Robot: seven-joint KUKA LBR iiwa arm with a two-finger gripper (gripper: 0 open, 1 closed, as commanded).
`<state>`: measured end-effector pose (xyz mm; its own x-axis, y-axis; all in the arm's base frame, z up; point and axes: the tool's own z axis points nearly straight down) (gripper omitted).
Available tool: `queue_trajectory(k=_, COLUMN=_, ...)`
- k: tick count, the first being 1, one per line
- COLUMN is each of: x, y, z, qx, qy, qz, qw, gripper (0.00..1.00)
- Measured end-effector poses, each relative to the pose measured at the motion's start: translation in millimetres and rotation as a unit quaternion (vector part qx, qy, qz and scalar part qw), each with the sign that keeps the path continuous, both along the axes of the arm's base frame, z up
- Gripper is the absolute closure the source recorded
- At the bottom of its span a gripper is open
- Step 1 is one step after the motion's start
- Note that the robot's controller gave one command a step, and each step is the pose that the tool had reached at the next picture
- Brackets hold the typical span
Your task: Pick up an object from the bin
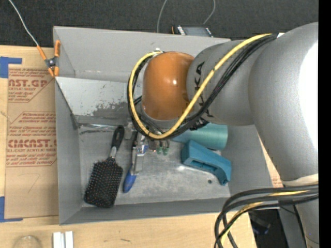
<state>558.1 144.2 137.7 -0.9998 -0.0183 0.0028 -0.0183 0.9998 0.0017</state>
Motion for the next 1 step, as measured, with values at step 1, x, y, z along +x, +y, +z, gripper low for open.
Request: queue_trajectory(k=1, x=-8.3, y=39.5, z=-4.1, qx=0.001, qy=-0.0011, qz=0.026, qw=0.9997, gripper=0.0)
